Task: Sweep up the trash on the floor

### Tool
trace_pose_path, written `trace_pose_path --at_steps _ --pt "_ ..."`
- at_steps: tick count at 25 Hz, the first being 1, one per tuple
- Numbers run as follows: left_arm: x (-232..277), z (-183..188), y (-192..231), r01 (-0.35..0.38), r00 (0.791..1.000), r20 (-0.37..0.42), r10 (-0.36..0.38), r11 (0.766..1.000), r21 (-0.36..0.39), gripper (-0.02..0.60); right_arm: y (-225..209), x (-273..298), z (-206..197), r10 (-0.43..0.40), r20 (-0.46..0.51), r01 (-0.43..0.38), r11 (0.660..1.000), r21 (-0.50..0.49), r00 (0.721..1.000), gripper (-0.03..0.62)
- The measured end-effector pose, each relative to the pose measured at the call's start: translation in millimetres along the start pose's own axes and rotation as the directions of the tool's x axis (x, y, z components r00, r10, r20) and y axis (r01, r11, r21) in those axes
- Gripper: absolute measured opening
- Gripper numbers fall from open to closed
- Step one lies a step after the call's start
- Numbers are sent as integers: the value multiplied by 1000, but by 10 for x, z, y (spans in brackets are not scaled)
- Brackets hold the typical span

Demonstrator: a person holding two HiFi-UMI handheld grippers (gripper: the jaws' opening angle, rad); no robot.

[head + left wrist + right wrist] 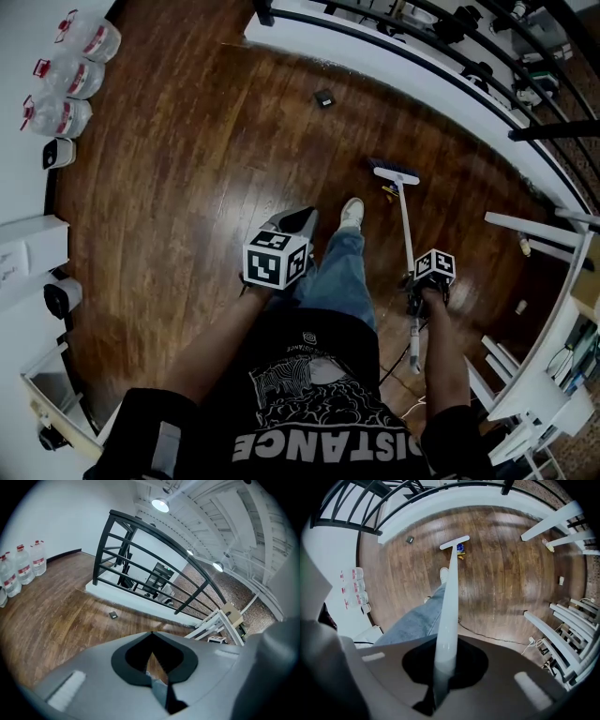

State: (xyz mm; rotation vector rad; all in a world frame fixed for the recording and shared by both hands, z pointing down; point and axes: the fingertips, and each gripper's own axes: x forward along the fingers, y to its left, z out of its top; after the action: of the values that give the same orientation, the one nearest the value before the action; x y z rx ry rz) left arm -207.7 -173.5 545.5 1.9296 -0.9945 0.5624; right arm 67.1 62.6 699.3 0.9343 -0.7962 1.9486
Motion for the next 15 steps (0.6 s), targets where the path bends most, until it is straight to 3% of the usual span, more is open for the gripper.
trace_pose_path --at_steps 6,11,15 --pt "71 169 -43 12 999 40 -10 999 -47 5 64 -199 -71 -5 -6 5 1000 -20 1000 0" --pt "165 329 -55 10 997 76 -2 995 -99 5 203 -339 -60 -26 10 27 994 -104 1000 0" --pt "236 453 -19 -17 994 105 32 989 -148 5 390 -503 214 -50 30 55 978 -204 998 0"
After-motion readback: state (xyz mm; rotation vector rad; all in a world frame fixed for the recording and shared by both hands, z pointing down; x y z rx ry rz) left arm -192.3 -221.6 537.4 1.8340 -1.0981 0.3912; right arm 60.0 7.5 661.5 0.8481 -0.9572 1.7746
